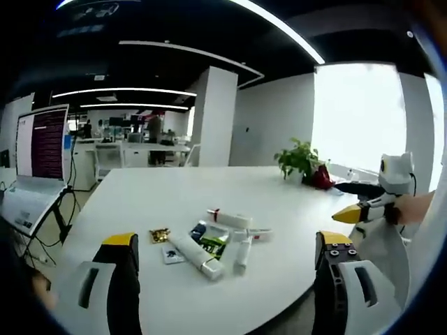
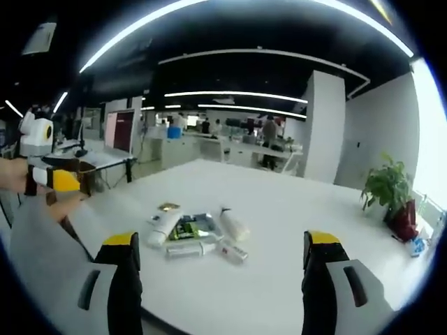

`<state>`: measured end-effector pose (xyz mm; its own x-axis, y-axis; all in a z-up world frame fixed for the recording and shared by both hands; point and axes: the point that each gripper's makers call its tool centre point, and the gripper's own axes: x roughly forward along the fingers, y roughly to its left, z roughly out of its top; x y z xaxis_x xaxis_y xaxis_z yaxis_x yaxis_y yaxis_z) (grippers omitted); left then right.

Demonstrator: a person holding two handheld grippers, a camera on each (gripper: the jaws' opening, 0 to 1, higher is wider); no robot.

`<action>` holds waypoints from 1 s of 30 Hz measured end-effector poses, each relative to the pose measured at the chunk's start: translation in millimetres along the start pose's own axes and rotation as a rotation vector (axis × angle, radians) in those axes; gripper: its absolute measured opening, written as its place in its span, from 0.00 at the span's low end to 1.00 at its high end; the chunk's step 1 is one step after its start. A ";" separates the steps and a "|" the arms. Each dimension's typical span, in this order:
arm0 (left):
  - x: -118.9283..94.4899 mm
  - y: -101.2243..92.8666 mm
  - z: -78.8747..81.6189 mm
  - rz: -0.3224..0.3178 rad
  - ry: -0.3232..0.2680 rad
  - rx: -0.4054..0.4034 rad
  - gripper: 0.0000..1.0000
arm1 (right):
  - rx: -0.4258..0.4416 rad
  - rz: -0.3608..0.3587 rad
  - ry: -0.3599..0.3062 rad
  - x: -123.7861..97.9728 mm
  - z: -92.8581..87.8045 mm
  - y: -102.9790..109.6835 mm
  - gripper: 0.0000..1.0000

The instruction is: Arrange the skincare products in the storage area until every visible bottle or jar stands upright without overlapping.

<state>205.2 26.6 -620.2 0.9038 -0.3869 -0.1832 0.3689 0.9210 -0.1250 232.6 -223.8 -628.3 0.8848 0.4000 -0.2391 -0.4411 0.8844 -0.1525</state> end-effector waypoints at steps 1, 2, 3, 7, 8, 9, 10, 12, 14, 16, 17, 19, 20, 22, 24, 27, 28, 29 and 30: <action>-0.5 1.2 0.5 0.005 -0.005 -0.013 0.98 | 0.000 0.002 0.004 0.3 -0.9 0.4 0.96; -0.7 2.5 0.0 0.009 -0.004 -0.024 0.98 | -0.001 0.003 0.005 0.3 -1.0 0.5 0.96; -0.8 3.9 -0.4 0.013 -0.002 -0.035 0.98 | -0.003 0.005 0.007 0.4 -1.1 0.9 0.96; -0.7 5.3 -1.0 0.020 -0.001 -0.030 0.99 | -0.003 0.005 0.004 0.0 -0.6 1.4 0.96; -0.8 4.9 -1.2 0.020 0.000 -0.027 0.99 | -0.007 0.002 0.005 -0.2 -0.8 1.2 0.96; -0.8 5.7 -1.7 0.022 0.002 -0.025 0.99 | -0.008 0.001 0.006 -0.1 -0.9 1.1 0.96; -0.8 6.0 -2.1 0.023 0.004 -0.024 0.99 | -0.009 0.001 0.006 0.0 -0.9 1.0 0.96; -0.8 7.0 -2.2 0.025 0.004 -0.025 0.99 | -0.007 0.001 0.006 0.4 -0.7 1.0 0.96; -0.8 8.6 -2.3 0.028 0.001 -0.031 0.99 | -0.009 0.000 0.006 0.2 -0.8 1.1 0.96; -1.0 11.6 -3.0 0.029 0.003 -0.028 0.99 | -0.012 -0.002 0.005 0.0 -0.9 0.9 0.96; -1.0 11.2 -3.2 0.028 0.004 -0.026 0.99 | -0.012 -0.003 0.007 0.0 -1.0 0.8 0.96; -1.1 10.1 -3.1 0.024 0.004 -0.019 0.99 | -0.009 -0.005 0.008 -0.2 -1.1 0.4 0.96; -1.4 10.6 -3.2 0.024 0.004 -0.019 0.99 | -0.006 -0.006 0.008 -0.3 -1.0 0.2 0.96; -1.9 10.8 -1.4 0.021 -0.006 -0.019 0.99 | 0.007 -0.006 0.011 -0.5 -1.5 -0.2 0.96; -2.1 10.6 -0.4 0.021 -0.012 -0.027 0.99 | 0.014 -0.009 0.011 -0.6 -2.1 -1.7 0.96; -2.6 11.5 0.2 0.024 -0.019 -0.045 0.99 | 0.019 -0.011 0.013 0.1 -2.1 -1.6 0.96; -2.7 11.2 0.3 0.026 -0.020 -0.045 0.99 | 0.018 -0.011 0.015 0.1 -2.4 -1.5 0.96; -2.7 10.3 0.4 0.026 -0.019 -0.045 0.99 | 0.015 -0.011 0.015 0.0 -2.5 -1.4 0.96; -2.7 9.9 0.4 0.026 -0.019 -0.045 0.99 | 0.013 -0.012 0.016 -0.2 -2.6 -1.5 0.96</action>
<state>206.5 36.8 -620.6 0.9169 -0.3616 -0.1688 0.3357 0.9276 -0.1638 232.8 -225.9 -630.6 0.8874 0.3858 -0.2523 -0.4284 0.8923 -0.1426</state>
